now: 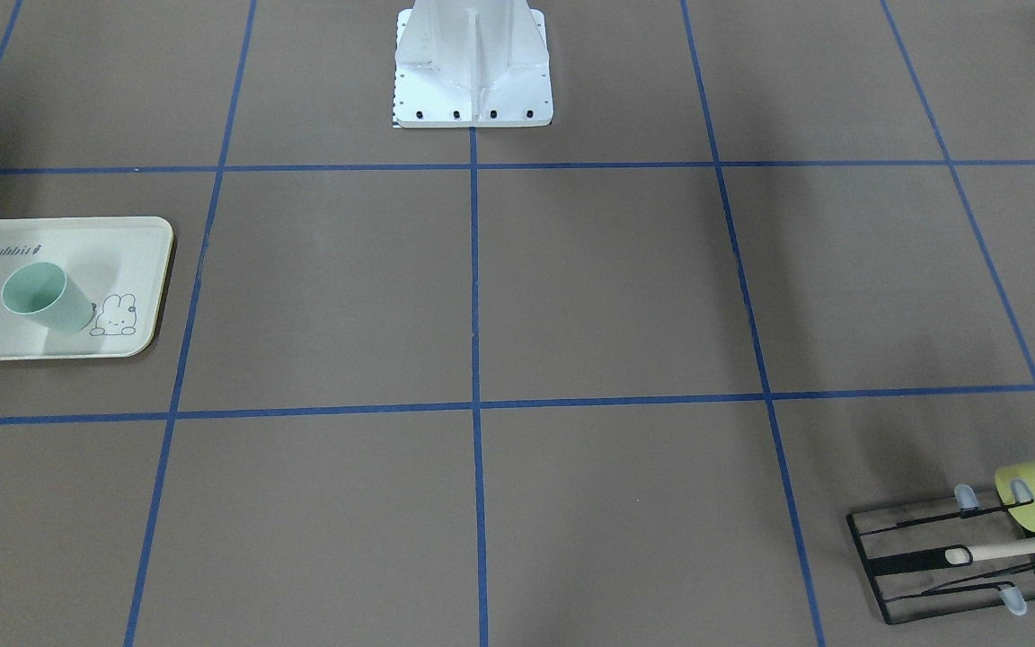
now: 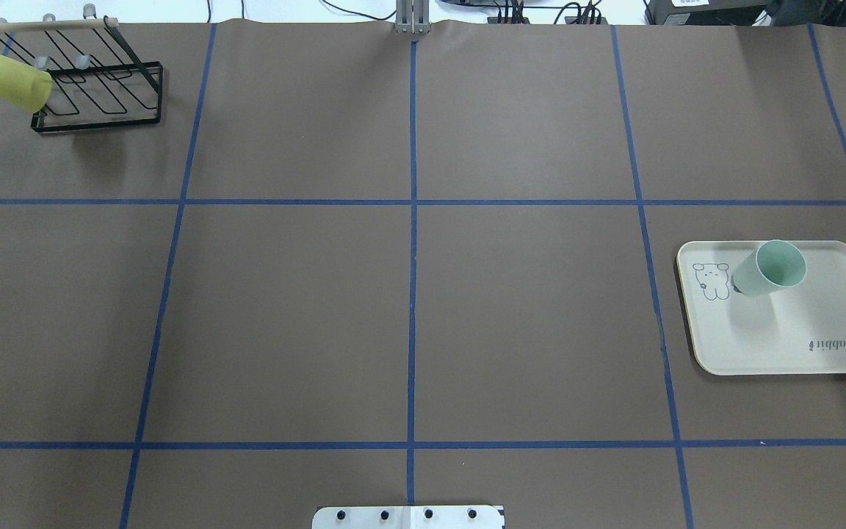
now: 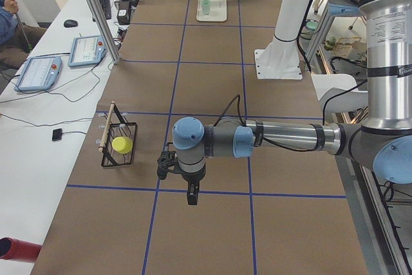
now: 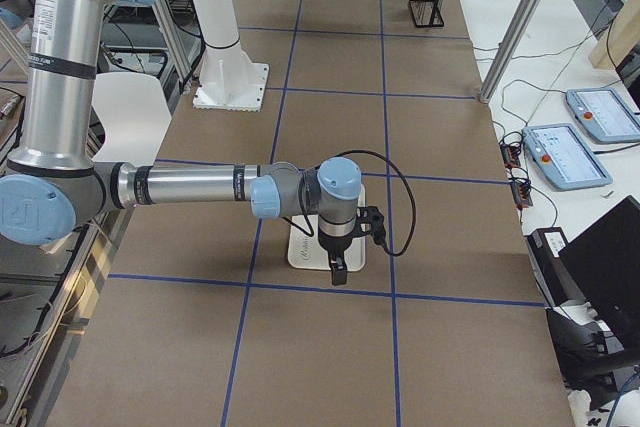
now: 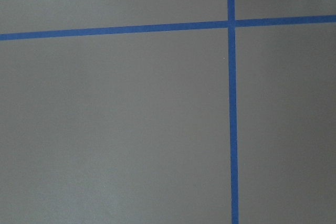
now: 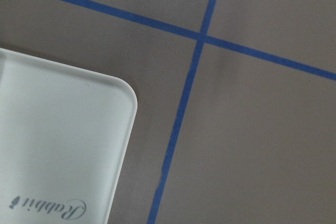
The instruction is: Left arm grabs green cup and hands to right arm on tray
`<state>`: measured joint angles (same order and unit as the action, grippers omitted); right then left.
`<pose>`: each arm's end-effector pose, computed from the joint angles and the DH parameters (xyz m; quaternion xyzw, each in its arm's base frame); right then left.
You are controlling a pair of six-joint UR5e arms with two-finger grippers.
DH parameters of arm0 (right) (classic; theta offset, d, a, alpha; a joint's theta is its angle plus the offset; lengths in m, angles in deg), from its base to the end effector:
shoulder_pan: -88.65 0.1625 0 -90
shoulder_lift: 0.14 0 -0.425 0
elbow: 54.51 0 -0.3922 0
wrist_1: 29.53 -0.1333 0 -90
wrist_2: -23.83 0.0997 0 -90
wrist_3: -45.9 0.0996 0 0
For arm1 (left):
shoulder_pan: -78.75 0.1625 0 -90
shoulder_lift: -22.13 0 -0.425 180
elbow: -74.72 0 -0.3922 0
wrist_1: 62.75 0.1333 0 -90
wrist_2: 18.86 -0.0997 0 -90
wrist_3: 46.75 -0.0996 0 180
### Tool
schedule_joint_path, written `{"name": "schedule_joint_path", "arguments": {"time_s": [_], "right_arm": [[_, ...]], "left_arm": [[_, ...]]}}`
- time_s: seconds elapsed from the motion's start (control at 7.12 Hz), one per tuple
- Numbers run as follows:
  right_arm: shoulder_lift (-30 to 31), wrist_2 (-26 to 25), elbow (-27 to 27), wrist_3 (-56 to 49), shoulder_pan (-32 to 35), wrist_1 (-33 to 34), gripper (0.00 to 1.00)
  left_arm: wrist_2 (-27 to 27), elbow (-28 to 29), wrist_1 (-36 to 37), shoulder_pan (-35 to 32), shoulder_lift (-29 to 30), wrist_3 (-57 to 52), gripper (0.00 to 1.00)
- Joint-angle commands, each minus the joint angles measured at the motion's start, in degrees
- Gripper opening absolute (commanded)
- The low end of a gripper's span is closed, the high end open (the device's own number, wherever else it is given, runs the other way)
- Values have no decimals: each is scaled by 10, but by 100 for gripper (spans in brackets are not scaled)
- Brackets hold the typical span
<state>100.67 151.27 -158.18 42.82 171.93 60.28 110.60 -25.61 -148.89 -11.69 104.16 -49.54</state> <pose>0.0236 -0.4214 0.6341 0.0150 -0.3215 -0.0894 0.9426 -0.0733 -0.4300 0.6467 -0.0028 0.3378 0.0149 0.9411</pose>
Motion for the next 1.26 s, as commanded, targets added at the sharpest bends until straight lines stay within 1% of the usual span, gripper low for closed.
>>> {"name": "schedule_joint_path", "arguments": {"time_s": [0.0,0.14,0.56,0.7,1.12], "right_arm": [[4,20,-2,-1,23,65,100],[7,8,0,0,23,66,100],[5,4,2,-4,23,59,100],[0,-7,3,-4,23,59,100],[0,-8,3,1,23,60,100]], "left_arm": [[0,2,-1,0,-2,0,100],[0,1,-1,0,-1,2,100],[-1,3,-1,0,2,4,100],[-1,4,-1,0,2,3,100],[-3,0,-53,2,-1,-3,100]]}}
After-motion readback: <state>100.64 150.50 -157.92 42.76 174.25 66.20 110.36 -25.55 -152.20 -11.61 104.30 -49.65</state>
